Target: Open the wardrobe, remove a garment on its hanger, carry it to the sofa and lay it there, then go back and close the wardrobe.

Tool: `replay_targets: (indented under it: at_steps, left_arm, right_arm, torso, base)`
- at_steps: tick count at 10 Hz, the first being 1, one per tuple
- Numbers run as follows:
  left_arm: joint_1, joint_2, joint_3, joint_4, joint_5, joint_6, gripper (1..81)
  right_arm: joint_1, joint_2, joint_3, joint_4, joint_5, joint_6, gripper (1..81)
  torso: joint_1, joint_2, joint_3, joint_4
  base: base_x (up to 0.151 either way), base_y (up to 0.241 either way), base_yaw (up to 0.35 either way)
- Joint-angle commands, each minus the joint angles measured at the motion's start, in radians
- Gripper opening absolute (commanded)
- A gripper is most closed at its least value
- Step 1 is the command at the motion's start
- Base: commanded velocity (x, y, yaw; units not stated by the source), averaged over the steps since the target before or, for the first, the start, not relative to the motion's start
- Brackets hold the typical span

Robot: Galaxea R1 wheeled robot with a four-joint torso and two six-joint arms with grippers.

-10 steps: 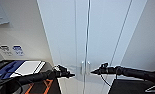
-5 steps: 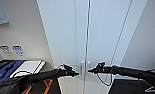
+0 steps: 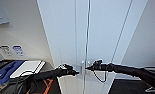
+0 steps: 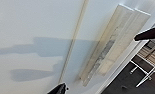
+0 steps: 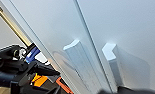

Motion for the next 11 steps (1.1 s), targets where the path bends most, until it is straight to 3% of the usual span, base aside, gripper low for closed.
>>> replay_targets:
  at_steps: [1, 6, 11]
  left_arm:
    - [-0.170, 0.055, -0.051, 0.009, 0.003, 0.003, 81.1]
    - [-0.173, 0.137, -0.136, 0.026, 0.010, 0.003, 81.1]
    - [-0.173, 0.147, -0.160, 0.046, 0.012, 0.003, 81.1]
  right_arm:
    - [0.186, 0.010, -0.015, 0.019, 0.002, 0.006, 81.1]
    - [0.185, 0.002, -0.029, 0.017, 0.000, 0.006, 81.1]
    - [0.182, -0.030, -0.015, 0.020, -0.001, 0.006, 81.1]
  torso:
    - [0.000, 0.000, 0.000, 0.000]
    - [0.000, 0.000, 0.000, 0.000]
    - [0.000, 0.000, 0.000, 0.000]
  base:
    - [0.000, 0.000, 0.000]
    - [0.000, 0.000, 0.000]
    - [0.000, 0.000, 0.000]
